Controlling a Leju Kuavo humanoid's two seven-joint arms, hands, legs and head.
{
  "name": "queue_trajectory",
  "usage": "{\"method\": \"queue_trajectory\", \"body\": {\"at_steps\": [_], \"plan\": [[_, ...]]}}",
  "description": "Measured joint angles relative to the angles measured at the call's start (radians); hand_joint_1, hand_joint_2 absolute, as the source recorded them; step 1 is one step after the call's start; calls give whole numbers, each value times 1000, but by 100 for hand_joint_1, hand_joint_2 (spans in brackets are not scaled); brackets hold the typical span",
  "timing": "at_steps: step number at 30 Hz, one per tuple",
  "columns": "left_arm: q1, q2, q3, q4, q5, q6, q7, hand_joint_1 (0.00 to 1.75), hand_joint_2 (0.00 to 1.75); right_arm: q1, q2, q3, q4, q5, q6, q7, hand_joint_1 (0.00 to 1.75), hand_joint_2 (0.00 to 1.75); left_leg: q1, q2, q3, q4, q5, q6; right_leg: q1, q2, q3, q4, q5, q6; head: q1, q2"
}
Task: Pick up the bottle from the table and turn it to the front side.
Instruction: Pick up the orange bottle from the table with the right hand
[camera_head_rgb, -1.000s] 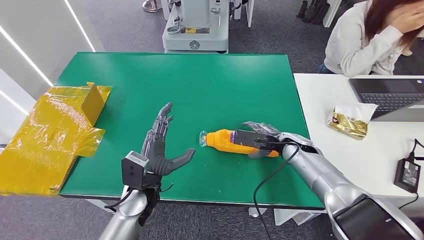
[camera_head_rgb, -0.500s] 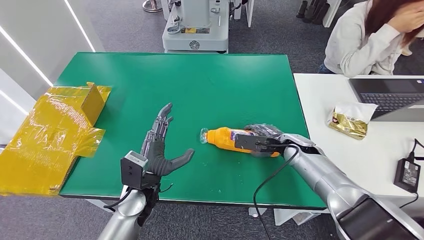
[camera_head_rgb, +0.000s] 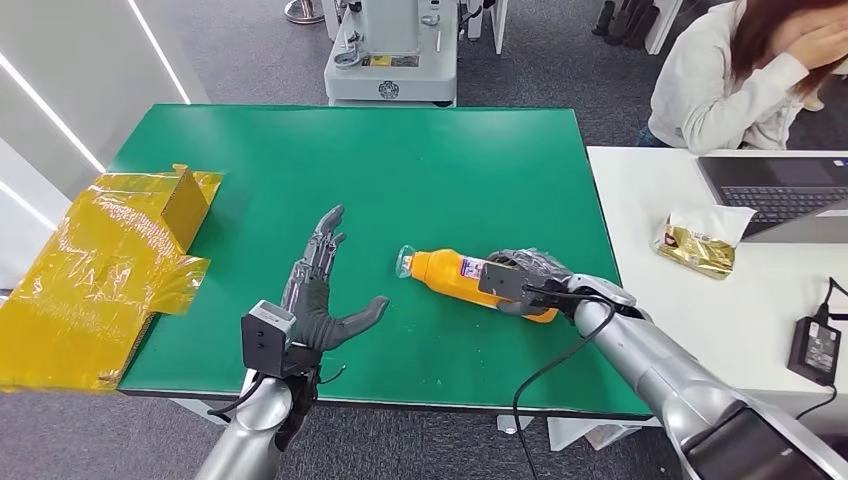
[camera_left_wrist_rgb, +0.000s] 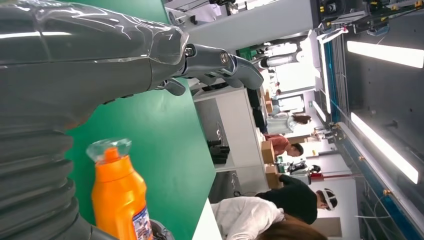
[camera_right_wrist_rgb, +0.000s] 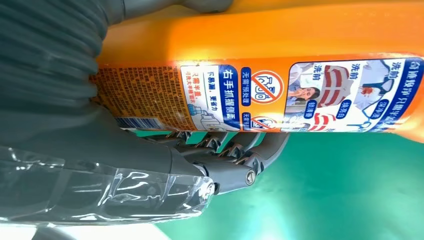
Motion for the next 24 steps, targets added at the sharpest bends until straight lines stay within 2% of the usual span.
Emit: {"method": "queue_trajectory", "body": {"at_steps": [7,12,17,20,24], "plan": [[19,13,21,-18,-6,27,0,0,175,148,-60,-89,-232,-204,-14,-92,175,175,0,-1,-1,-1,0,0,0,-1,0,0,0,0,0,0],[40,24,44,-55,-23,34,9,0,175,284,-74,-138,-423,-236,-132,-145,172,175,0,-1,-2,-1,0,0,0,-1,-1,0,-1,0,0,0],[57,31,55,-86,-32,17,24,0,175,432,-57,-187,-598,-184,-260,-170,171,175,0,-1,-2,-1,0,0,0,-1,-1,0,-1,0,0,0],[58,34,56,-89,-32,-1,35,0,175,484,-30,-217,-658,-155,-278,-172,171,175,0,0,-2,-1,0,0,0,-1,-1,0,-1,0,0,0],[46,34,56,-86,-27,-22,41,0,175,505,7,-257,-692,-147,-278,-187,171,175,0,0,-2,-1,0,0,0,-1,-1,0,-1,0,0,0]]}}
